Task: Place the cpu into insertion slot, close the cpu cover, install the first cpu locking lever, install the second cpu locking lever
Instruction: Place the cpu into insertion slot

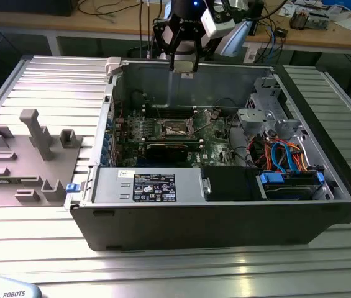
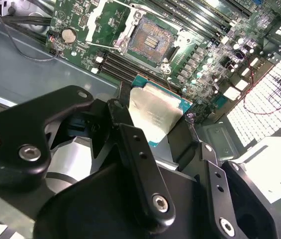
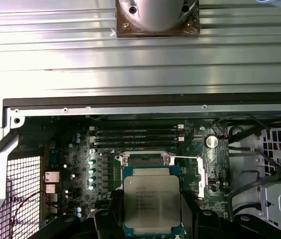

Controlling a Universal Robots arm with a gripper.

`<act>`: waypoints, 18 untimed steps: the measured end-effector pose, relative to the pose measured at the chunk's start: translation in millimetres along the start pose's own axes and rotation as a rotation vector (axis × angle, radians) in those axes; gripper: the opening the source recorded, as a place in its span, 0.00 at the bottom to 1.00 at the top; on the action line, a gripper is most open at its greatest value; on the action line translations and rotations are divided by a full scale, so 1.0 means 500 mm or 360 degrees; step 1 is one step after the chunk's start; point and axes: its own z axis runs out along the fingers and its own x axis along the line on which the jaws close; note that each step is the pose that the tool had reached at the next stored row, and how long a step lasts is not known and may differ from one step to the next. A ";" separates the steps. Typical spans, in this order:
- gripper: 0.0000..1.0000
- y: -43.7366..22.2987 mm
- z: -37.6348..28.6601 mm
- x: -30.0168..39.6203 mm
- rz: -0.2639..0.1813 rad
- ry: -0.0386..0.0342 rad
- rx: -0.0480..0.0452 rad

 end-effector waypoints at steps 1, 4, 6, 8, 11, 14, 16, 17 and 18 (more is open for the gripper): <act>0.54 0.000 0.000 0.000 0.0000 0.0000 0.0000; 0.54 0.000 0.003 0.000 0.0000 0.0000 0.0000; 0.54 0.000 0.005 0.000 0.0000 0.0000 0.0000; 0.54 0.000 0.005 0.000 0.0000 0.0000 0.0000; 0.54 -0.001 0.006 0.000 0.0000 0.0000 0.0000; 0.54 -0.001 0.012 0.000 0.0000 0.0000 0.0000; 0.54 -0.001 0.012 0.000 0.0000 0.0000 0.0000; 0.54 -0.001 0.012 0.000 0.0000 0.0000 0.0000; 0.54 -0.001 0.014 0.000 0.0000 0.0000 0.0000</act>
